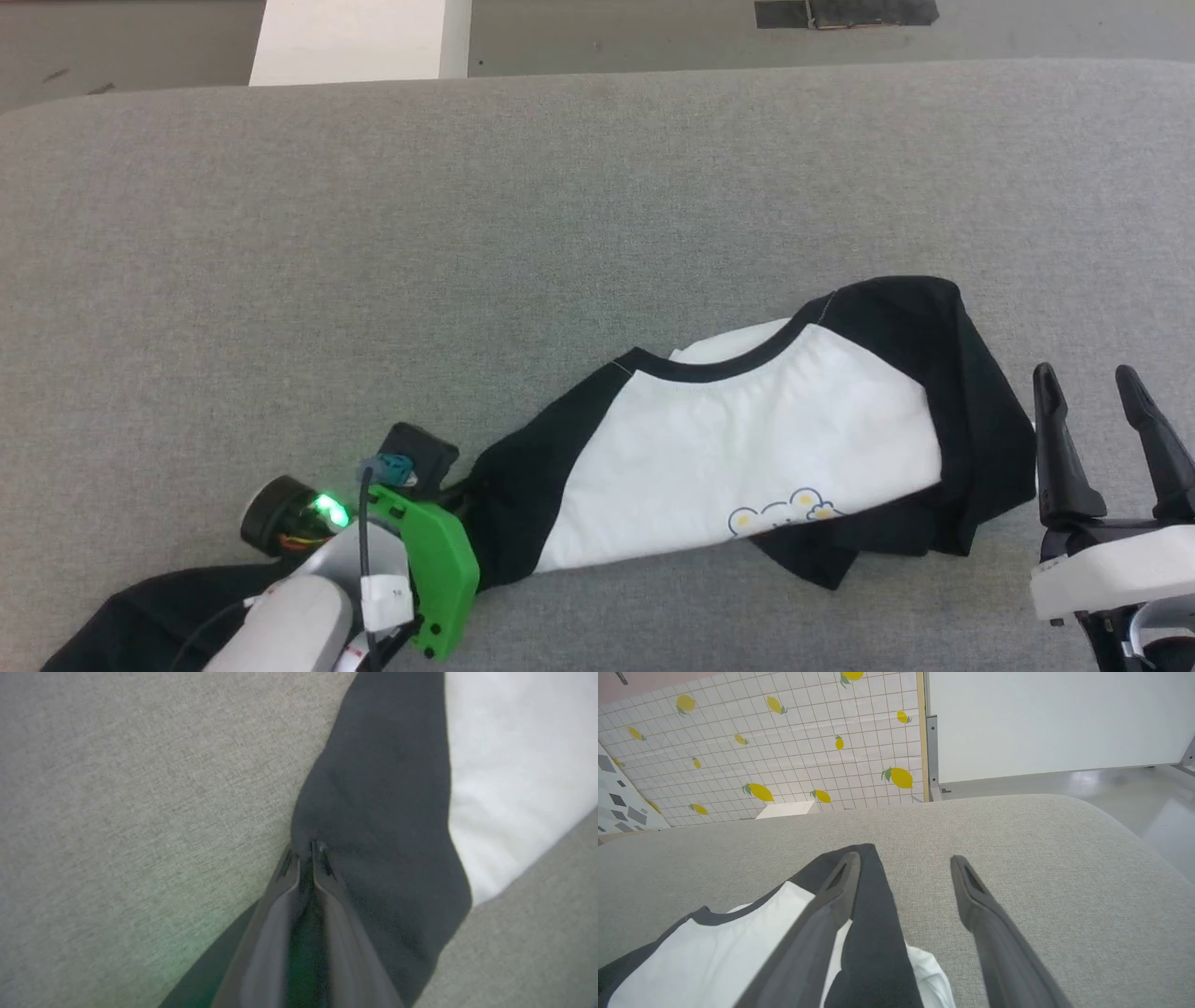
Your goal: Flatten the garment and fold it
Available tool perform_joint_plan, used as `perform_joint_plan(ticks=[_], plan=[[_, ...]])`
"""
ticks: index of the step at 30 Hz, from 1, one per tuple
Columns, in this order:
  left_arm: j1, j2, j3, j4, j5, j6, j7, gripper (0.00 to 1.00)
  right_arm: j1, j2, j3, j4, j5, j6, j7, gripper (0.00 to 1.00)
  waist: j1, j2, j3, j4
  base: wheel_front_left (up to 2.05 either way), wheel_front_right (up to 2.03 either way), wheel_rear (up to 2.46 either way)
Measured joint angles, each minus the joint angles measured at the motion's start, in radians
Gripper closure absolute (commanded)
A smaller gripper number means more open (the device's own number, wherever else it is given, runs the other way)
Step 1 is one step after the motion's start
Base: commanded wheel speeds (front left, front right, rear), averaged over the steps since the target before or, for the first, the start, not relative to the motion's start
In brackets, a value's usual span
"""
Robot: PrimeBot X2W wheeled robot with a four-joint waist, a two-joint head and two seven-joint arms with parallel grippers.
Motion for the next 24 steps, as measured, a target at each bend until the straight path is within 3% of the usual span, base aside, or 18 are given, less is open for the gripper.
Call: perform_joint_plan(ticks=[6, 14, 23, 24], plan=[[-0.05, -0.007, 0.044, -0.046, 0.015, 0.026, -0.107, 1.0, -0.001, 0.0, -0.009, -0.009, 0.0, 0.0, 0.003, 0.0, 0.0, 0.0, 0.009, 0.003, 0.0, 0.0, 0.0], [-0.293, 0.015, 0.166, -0.127, 0.067, 0.098, -0.166, 1.0, -0.025, 0.0, -0.011, -0.025, 0.0, 0.0, 0.001, 0.0, 0.0, 0.0, 0.068, 0.009, 0.0, 0.0, 0.0], [-0.507, 0.008, 0.21, 0.069, 0.123, 0.171, -0.162, 1.0, -0.085, 0.0, 0.012, -0.016, -0.001, 0.0, -0.011, 0.0, 0.0, 0.0, 0.168, -0.006, 0.0, 0.0, 0.0], [-0.519, 0.0, 0.207, 0.114, 0.125, 0.178, -0.148, 0.89, -0.093, 0.0, 0.017, -0.011, -0.002, 0.0, -0.012, 0.0, 0.0001, 0.0, 0.182, -0.011, 0.0, 0.0, 0.0]])
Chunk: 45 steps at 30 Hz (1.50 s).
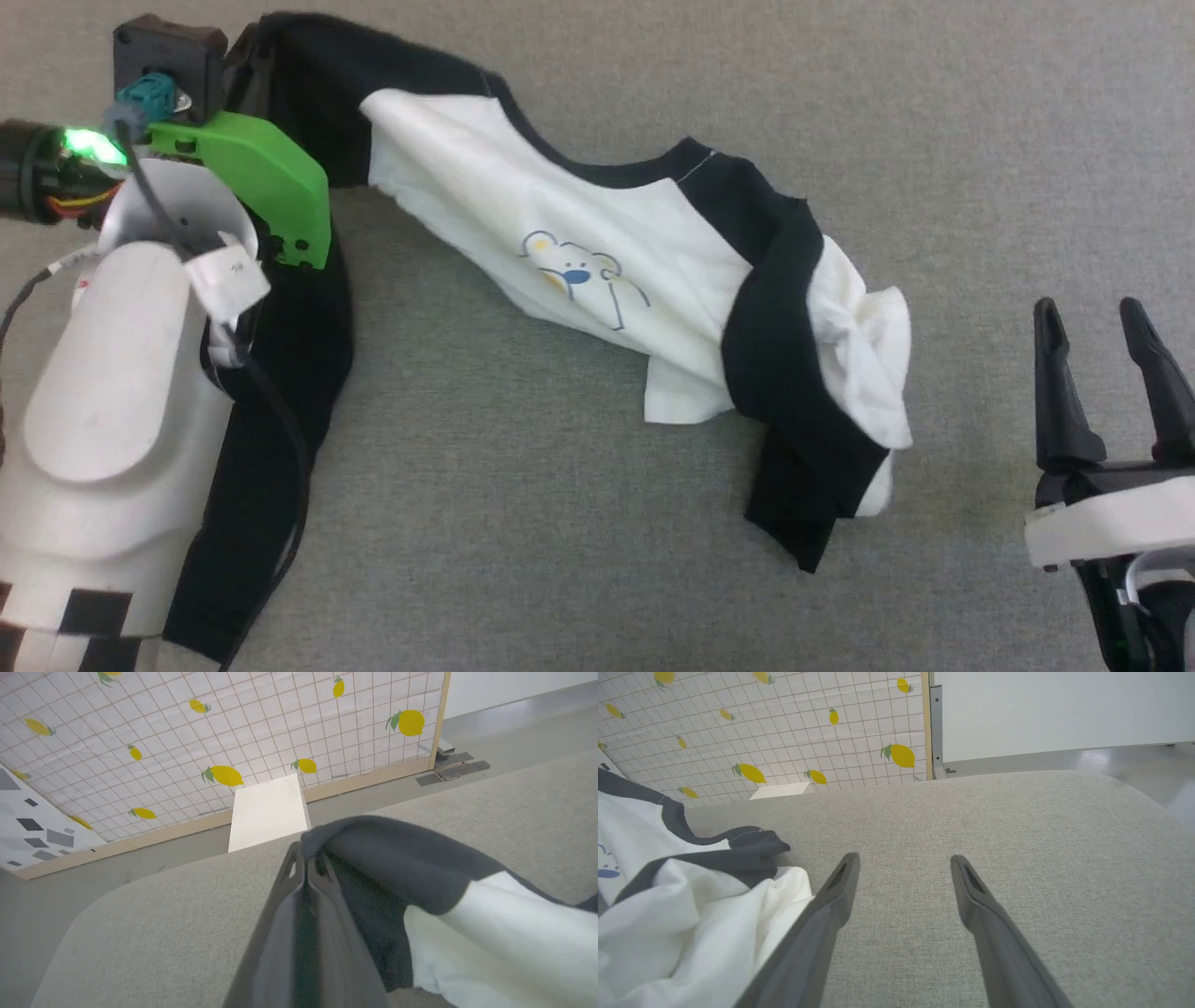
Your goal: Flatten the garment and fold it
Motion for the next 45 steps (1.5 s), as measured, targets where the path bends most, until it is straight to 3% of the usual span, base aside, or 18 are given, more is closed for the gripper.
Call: perform_joint_plan(ticks=[2, 3, 4, 10, 16, 23, 27, 33, 41, 45], plan=[[-0.005, -0.009, -0.01, 0.06, 0.0, 0.002, 0.035, 0.48, -0.013, 0.0, 0.009, 0.01, 0.0, 0.0, -0.005, 0.0, 0.0001, 0.0, 0.017, -0.011, 0.0, 0.0, 0.0], [-0.005, -0.015, -0.012, 0.087, -0.002, 0.003, 0.041, 0.12, -0.019, 0.0, 0.014, 0.015, 0.0, 0.0, -0.009, 0.0, 0.0001, 0.0, 0.023, -0.019, 0.0, 0.0, 0.0], [-0.005, -0.022, -0.011, 0.106, -0.005, 0.006, 0.04, 0.0, -0.023, 0.0, 0.015, 0.02, 0.0, 0.0, -0.013, 0.0, 0.0, 0.0, 0.029, -0.028, 0.0, 0.0, 0.0], [-0.002, -0.052, 0.004, 0.132, -0.038, 0.007, -0.03, 0.0, -0.027, 0.0, 0.003, 0.046, -0.004, 0.0, -0.025, 0.0, 0.0001, 0.0, 0.036, -0.062, 0.0, 0.0, 0.0], [0.083, -0.085, 0.076, -0.033, -0.091, 0.037, -0.224, 0.0, -0.013, 0.0, -0.003, 0.059, -0.009, 0.0, -0.026, 0.0, 0.0001, 0.0, -0.012, -0.068, 0.0, 0.0, 0.0], [0.385, -0.101, 0.099, -0.342, -0.095, 0.107, -0.398, 0.0, 0.046, 0.0, -0.007, 0.058, -0.008, 0.0, -0.015, 0.0, 0.0, 0.0, -0.106, -0.04, 0.0, 0.0, 0.0], [0.587, -0.114, 0.103, -0.455, -0.049, 0.177, -0.45, 0.0, 0.086, 0.0, -0.004, 0.055, -0.006, 0.0, -0.009, 0.0, -0.0001, 0.0, -0.154, -0.015, 0.0, 0.0, 0.0], [0.836, -0.205, 0.09, -0.526, -0.039, 0.237, -0.47, 0.0, 0.171, 0.0, 0.025, 0.034, -0.003, 0.0, 0.019, 0.0, -0.0001, 0.0, -0.206, 0.041, 0.0, 0.0, 0.0], [0.85, -0.228, 0.086, -0.551, 0.021, 0.217, -0.474, 0.0, 0.206, 0.001, 0.175, -0.031, -0.075, 0.0, 0.122, 0.0, -0.0001, 0.0, -0.218, 0.101, 0.0, 0.0, 0.0], [0.841, -0.237, 0.085, -0.554, 0.031, 0.199, -0.474, 0.0, 0.221, 0.001, 0.191, -0.032, -0.067, 0.0, 0.19, 0.0, -0.0001, 0.0, -0.205, 0.116, 0.0, 0.0, 0.0]])
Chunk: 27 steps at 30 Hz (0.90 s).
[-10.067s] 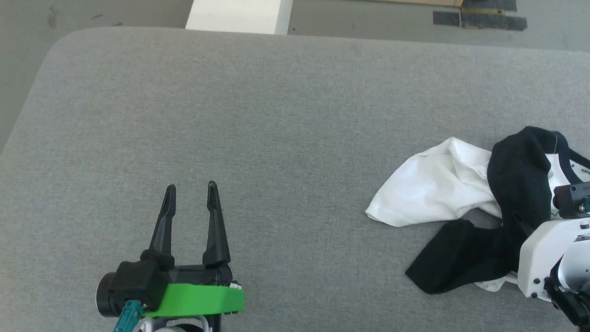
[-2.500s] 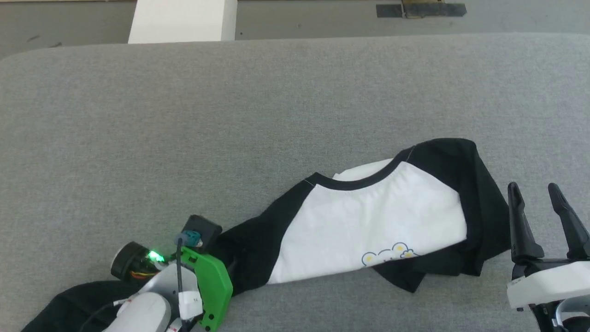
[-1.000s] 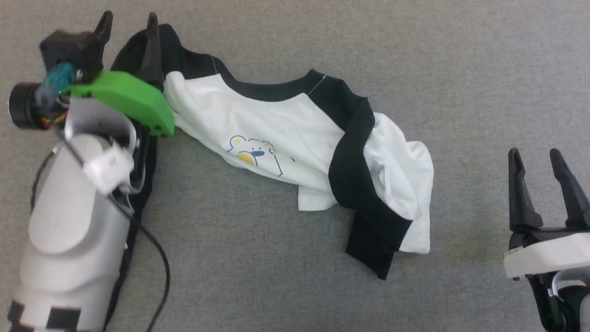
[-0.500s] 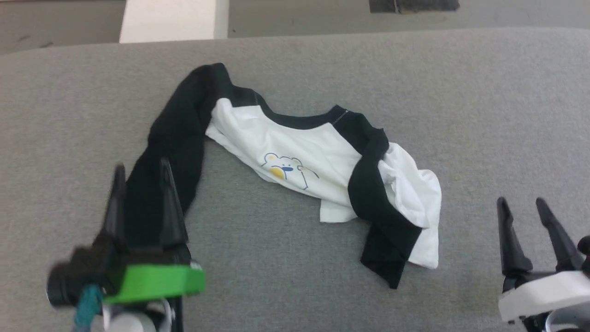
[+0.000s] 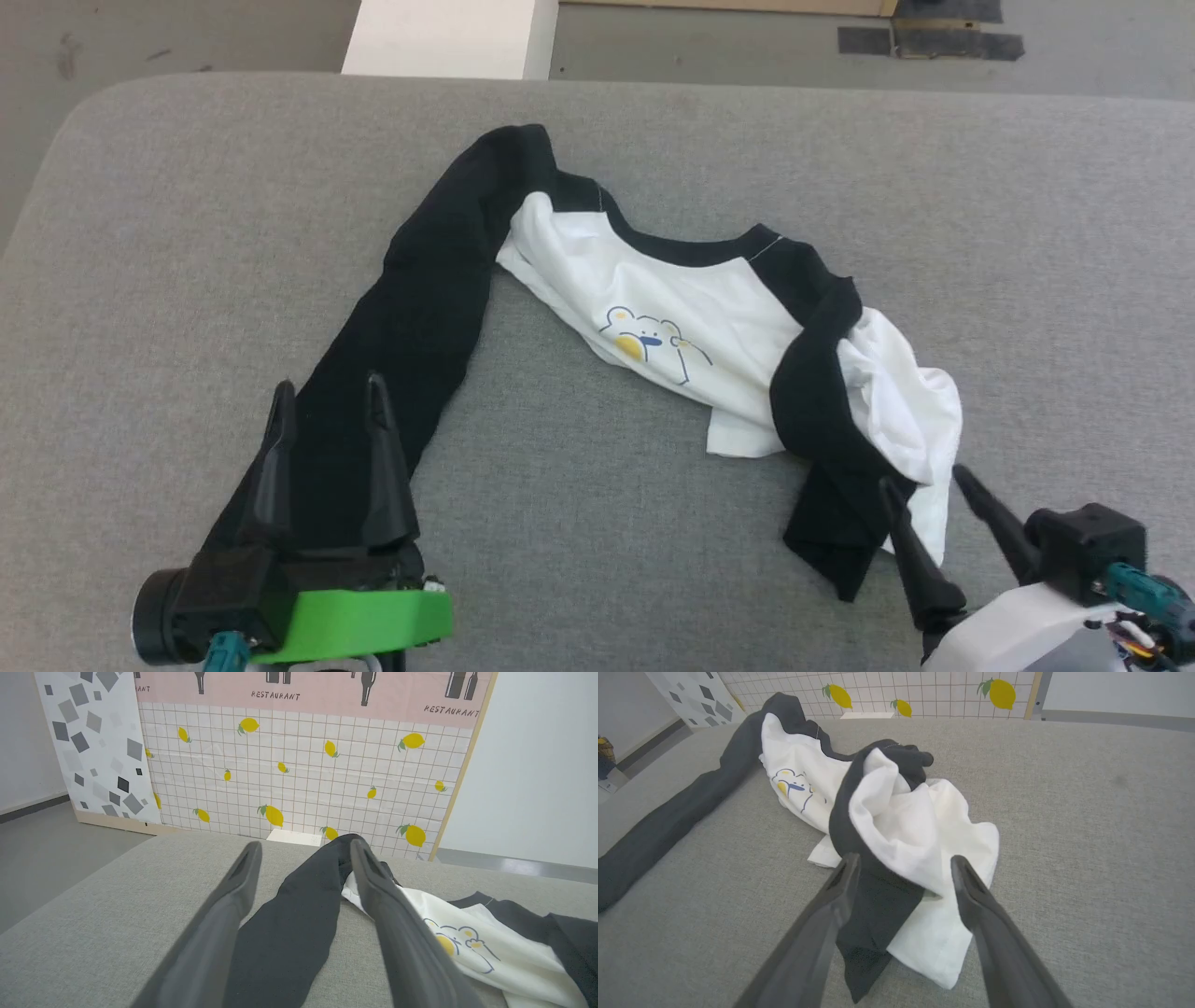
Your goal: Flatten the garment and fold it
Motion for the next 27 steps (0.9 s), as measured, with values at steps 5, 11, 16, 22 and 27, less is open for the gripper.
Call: perform_joint_plan(ticks=[5, 11, 16, 22, 27], plan=[[-0.004, -0.027, 0.001, -0.004, 0.022, -0.017, 0.0, 0.0, 0.032, 0.0, 0.016, 0.002, 0.0, 0.0, 0.088, 0.0, 0.0, 0.0, 0.025, 0.019, 0.0, 0.0, 0.0], [-0.017, -0.058, 0.013, -0.001, 0.032, -0.05, 0.0, 0.0, 0.024, 0.0, 0.024, 0.003, -0.009, 0.0, 0.104, 0.0, 0.0, 0.0, 0.071, 0.043, 0.0, 0.0, 0.0], [-0.028, -0.068, 0.019, 0.013, 0.04, -0.069, 0.0, 0.0, -0.022, 0.0, 0.015, 0.047, -0.009, 0.0, 0.102, 1.0, 0.0, 0.0, 0.083, 0.061, 0.0, 0.0, 0.0], [-0.026, -0.081, 0.047, 0.027, 0.041, -0.079, 0.0, 0.0, -0.053, 0.0, 0.028, 0.044, 0.026, 0.0, 0.102, 1.0, 0.0, 0.0, 0.069, 0.065, 0.0, 0.0, 0.0], [-0.023, -0.088, 0.065, 0.039, 0.041, -0.088, 0.0, 0.0, -0.123, -0.006, 0.042, -0.057, 0.074, 0.0, 0.149, 1.0, 0.0, 0.0, 0.033, 0.044, 0.0, 0.0, 0.0]])
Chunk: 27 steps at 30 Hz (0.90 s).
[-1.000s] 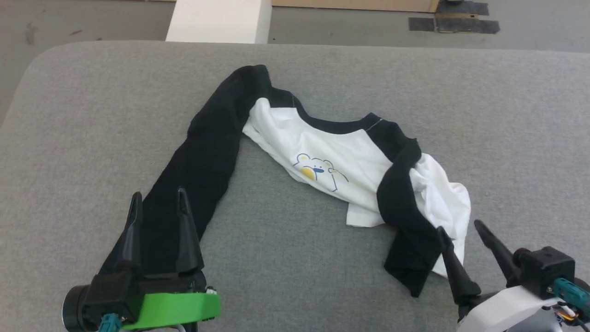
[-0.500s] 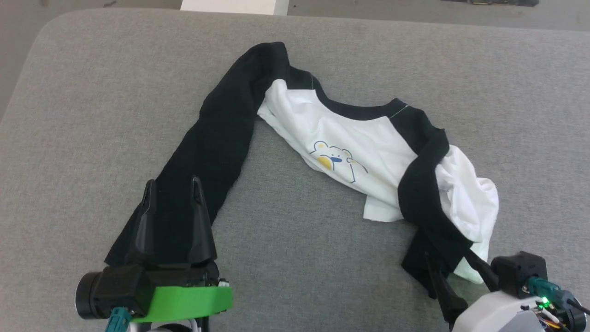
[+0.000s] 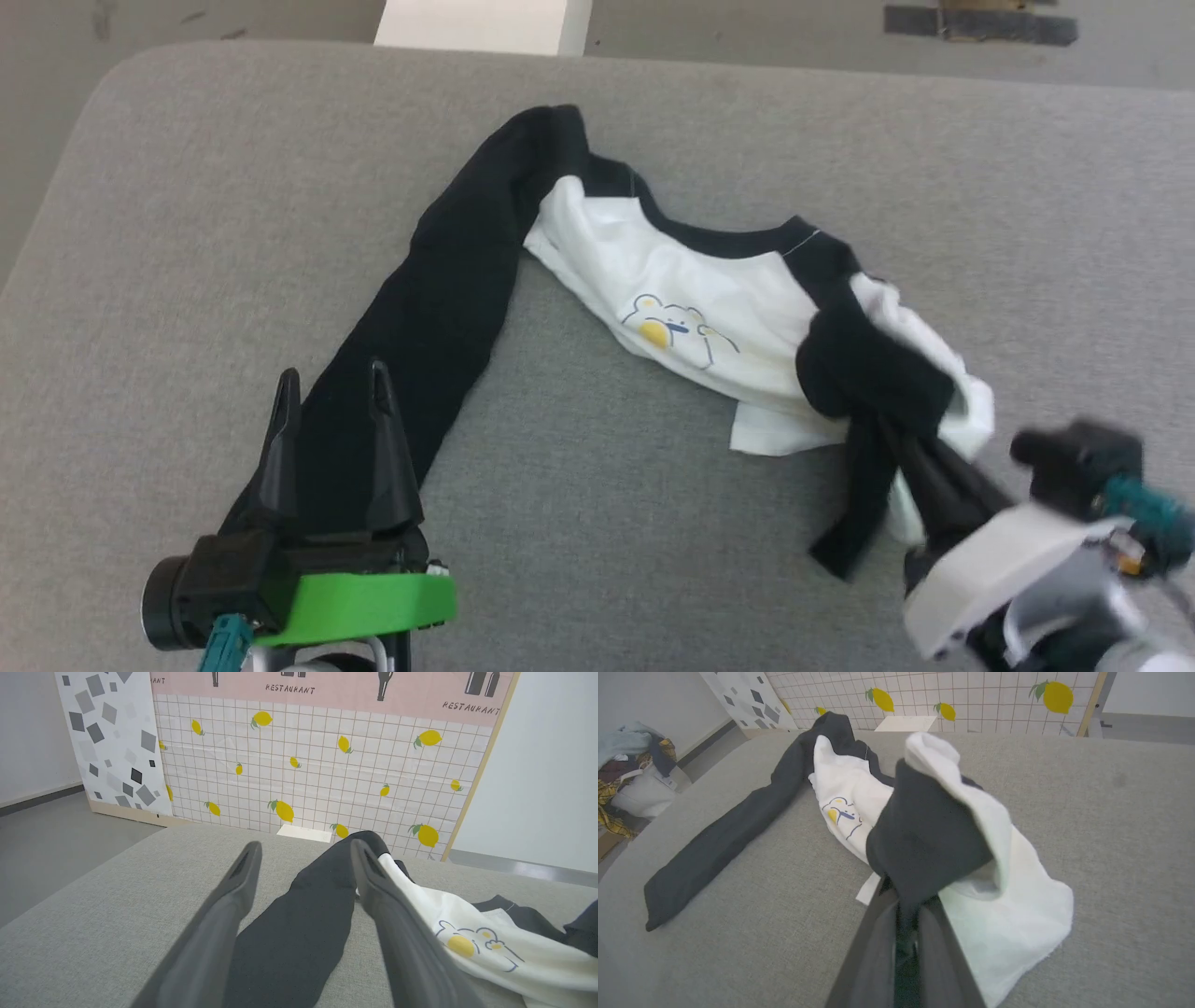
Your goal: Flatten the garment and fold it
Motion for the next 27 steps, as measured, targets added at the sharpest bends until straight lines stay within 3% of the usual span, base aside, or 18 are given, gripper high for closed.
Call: perform_joint_plan(ticks=[6, 10, 16, 17, 19, 23, 27], plan=[[0.012, -0.003, 0.011, 0.012, 0.003, -0.008, 0.0, 0.0, -0.187, -0.111, -0.07, -0.092, 0.035, 0.0, 0.093, 1.0, 0.0, 0.0, -0.045, -0.047, 0.0, 0.0, 0.0], [0.021, -0.003, 0.012, 0.014, 0.003, -0.016, 0.0, 0.0, -0.258, -0.152, -0.203, -0.079, 0.072, 0.0, 0.164, 1.0, 0.0, 0.0, -0.071, -0.08, 0.0, 0.0, 0.0], [0.024, -0.005, 0.006, 0.016, 0.003, -0.025, 0.0, 0.0, -0.236, -0.144, -0.412, 0.047, 0.092, 0.0, 0.279, 0.99, 0.0, 0.0, -0.08, -0.104, 0.0, 0.0, 0.0], [0.024, -0.005, 0.004, 0.017, 0.003, -0.026, 0.0, 0.0, -0.221, -0.15, -0.433, 0.077, 0.087, 0.0, 0.283, 0.59, 0.0, 0.0, -0.077, -0.103, 0.0, 0.0, 0.0], [0.023, -0.005, 0.003, 0.018, 0.003, -0.026, 0.0, 0.0, -0.209, -0.148, -0.474, 0.142, 0.072, 0.0, 0.247, 0.0, 0.0, 0.0, -0.068, -0.1, 0.0, 0.0, 0.0], [0.022, -0.005, -0.002, 0.028, 0.004, -0.033, 0.0, 0.0, -0.204, -0.179, -0.49, 0.277, -0.008, 0.0, 0.137, 0.0, 0.0, 0.0001, -0.053, -0.087, 0.0, 0.0, 0.0], [0.022, -0.003, -0.004, 0.038, 0.004, -0.035, 0.0, 0.0, -0.216, -0.19, -0.442, 0.308, -0.021, 0.0, 0.057, 0.0, 0.0, 0.0, -0.052, -0.079, 0.0, 0.0, 0.0]])
